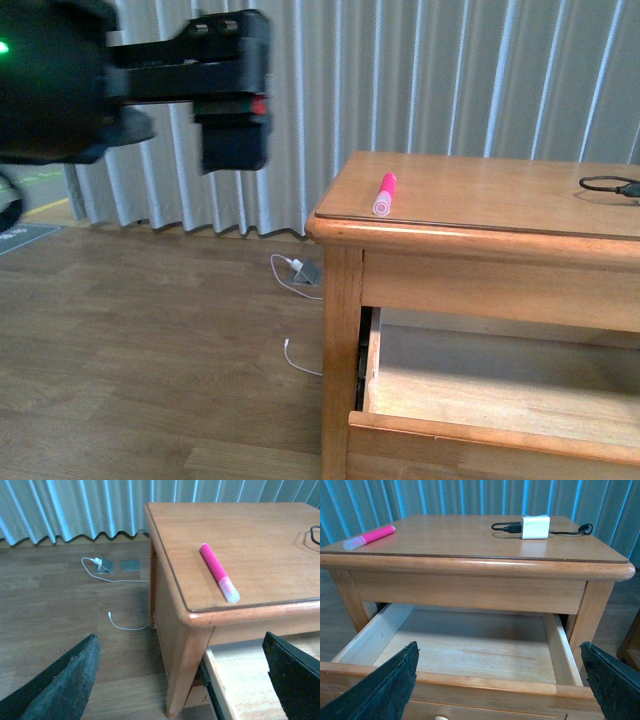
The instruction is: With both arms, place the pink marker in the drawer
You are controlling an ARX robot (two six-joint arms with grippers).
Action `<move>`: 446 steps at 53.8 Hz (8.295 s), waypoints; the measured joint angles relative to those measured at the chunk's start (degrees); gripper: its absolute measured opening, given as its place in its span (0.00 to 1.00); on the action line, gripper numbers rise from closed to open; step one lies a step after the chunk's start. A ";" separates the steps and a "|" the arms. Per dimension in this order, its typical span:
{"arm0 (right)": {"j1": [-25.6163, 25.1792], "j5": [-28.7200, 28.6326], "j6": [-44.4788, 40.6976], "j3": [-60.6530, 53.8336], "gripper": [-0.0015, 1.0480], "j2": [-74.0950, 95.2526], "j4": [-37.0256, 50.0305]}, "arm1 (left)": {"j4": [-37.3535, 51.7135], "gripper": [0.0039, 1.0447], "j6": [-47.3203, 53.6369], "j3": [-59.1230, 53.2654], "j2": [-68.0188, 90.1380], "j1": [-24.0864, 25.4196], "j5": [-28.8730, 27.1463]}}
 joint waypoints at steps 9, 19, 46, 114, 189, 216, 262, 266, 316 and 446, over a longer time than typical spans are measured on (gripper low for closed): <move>0.00 0.00 0.00 0.00 0.92 0.00 0.00 | -1.75 0.94 0.11 12.17 12.15 -1.68 -0.87; 0.00 0.00 0.00 0.00 0.92 0.00 0.00 | -5.46 0.94 -0.11 24.46 23.82 -2.60 -1.38; 0.00 0.00 0.00 0.00 0.92 0.00 0.00 | -13.62 0.94 -0.87 42.66 39.87 -5.75 -0.48; 0.00 0.00 0.00 0.00 0.92 0.00 0.00 | -11.87 0.14 6.54 34.40 32.65 -5.97 12.31; 0.00 0.00 0.00 0.00 0.92 0.00 0.00 | -5.29 0.70 11.26 21.68 35.34 -14.69 9.51; 0.00 -0.02 0.00 0.00 0.92 0.00 0.00 | -0.72 0.94 8.39 -8.83 -8.39 -2.54 -5.66; 0.00 0.00 0.00 0.00 0.92 0.00 0.00 | -15.76 0.73 0.20 -37.35 -60.04 23.67 4.83; 0.00 0.00 0.00 0.00 0.92 0.00 0.00 | -15.06 0.61 0.63 -38.97 -61.24 23.52 5.05; 0.00 0.00 0.00 0.00 0.92 0.00 0.00 | -21.03 0.04 1.44 -48.65 -77.48 23.54 4.94; 5.44 10.05 5.18 36.85 0.92 96.87 42.16 | -21.03 0.94 1.44 -48.65 -77.85 23.54 4.98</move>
